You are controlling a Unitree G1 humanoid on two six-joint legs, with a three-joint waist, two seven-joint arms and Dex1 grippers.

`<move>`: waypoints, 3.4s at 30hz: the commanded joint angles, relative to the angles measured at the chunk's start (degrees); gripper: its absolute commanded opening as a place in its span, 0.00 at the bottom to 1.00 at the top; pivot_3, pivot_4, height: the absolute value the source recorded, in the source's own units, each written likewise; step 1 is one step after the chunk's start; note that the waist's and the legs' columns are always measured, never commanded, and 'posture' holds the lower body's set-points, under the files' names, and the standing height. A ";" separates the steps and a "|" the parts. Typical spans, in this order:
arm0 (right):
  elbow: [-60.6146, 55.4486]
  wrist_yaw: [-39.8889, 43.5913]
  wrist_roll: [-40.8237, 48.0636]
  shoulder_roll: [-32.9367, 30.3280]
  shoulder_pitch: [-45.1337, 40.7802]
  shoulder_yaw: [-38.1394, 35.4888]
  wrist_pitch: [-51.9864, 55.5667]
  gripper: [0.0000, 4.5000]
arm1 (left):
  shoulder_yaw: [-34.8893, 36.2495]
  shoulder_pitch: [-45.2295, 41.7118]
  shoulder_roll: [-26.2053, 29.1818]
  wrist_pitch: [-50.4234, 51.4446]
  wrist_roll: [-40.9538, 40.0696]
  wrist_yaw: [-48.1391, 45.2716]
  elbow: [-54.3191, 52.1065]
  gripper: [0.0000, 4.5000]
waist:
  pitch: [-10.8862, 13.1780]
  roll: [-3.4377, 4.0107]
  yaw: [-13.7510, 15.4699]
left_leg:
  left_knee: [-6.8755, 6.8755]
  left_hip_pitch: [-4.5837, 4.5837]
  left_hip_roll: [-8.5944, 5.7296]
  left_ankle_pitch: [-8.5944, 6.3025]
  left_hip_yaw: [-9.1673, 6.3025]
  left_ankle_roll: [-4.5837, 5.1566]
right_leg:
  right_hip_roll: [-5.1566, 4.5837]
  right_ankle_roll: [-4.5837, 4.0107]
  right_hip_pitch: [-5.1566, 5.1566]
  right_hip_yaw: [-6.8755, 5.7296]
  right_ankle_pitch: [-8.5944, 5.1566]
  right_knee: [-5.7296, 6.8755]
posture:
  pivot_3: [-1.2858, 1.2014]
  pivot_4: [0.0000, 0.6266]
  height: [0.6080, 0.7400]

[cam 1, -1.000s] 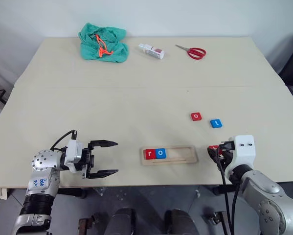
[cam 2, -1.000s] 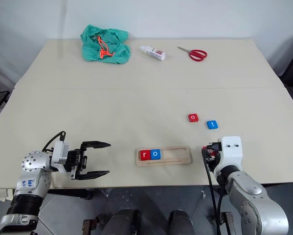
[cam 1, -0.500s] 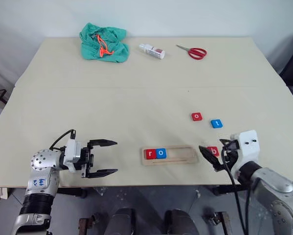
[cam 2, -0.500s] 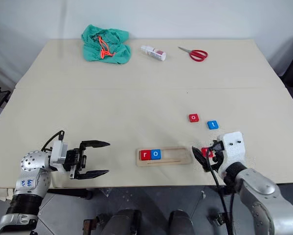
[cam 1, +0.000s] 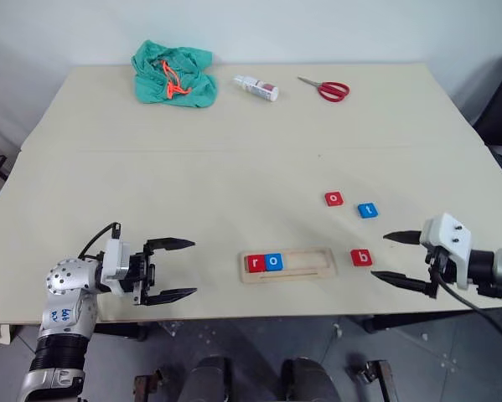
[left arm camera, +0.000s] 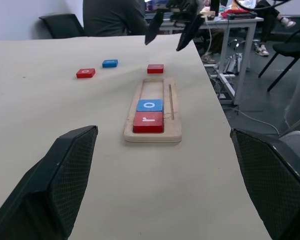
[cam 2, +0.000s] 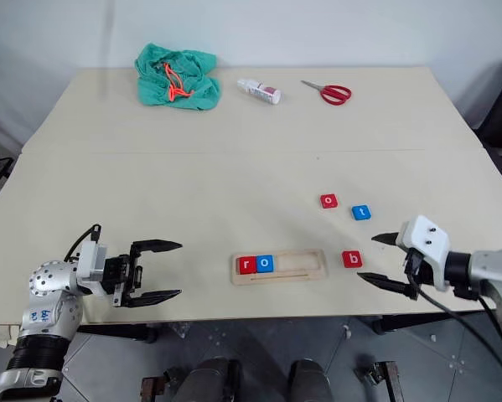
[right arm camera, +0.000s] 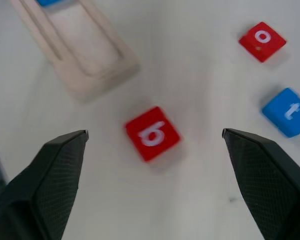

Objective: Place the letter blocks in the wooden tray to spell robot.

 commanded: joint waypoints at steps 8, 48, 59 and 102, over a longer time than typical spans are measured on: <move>18.51 11.73 -7.66 -0.81 -13.81 10.75 -14.43 1.00 | 1.75 3.26 0.96 -0.50 -1.18 0.59 -4.34 1.00 | 0.00 0.01 0.08 | 0.08 -0.07 -0.03 0.00 -0.04 0.01 | -0.05 0.00 0.00 -0.07 0.00 0.00 | 0.52 0.24 1.00; -10.21 0.56 -0.72 4.51 -23.52 17.52 20.25 0.32 | 0.00 2.29 -1.66 -1.42 0.10 3.49 -4.79 1.00 | 0.01 0.01 0.41 | 0.14 -0.19 -0.07 0.00 -0.21 0.00 | -0.07 0.00 -0.04 -0.10 0.00 0.01 | 0.52 0.24 1.00; -15.63 -1.54 -1.83 6.41 -21.53 23.88 22.36 0.32 | 0.03 4.75 -1.70 -1.69 -0.54 3.66 -6.57 1.00 | 0.01 0.01 0.13 | 0.11 -0.19 -0.04 0.00 -0.19 0.00 | -0.05 0.00 -0.08 -0.11 0.00 0.04 | 0.52 0.24 1.00; -16.37 2.10 -3.61 7.93 -22.90 24.04 21.63 1.00 | -0.27 6.08 -2.76 -2.72 -0.21 5.64 -7.18 1.00 | 0.01 0.01 0.32 | 0.13 -0.19 -0.06 0.00 -0.23 0.00 | -0.05 0.00 -0.07 -0.12 0.00 0.05 | 0.52 0.24 1.00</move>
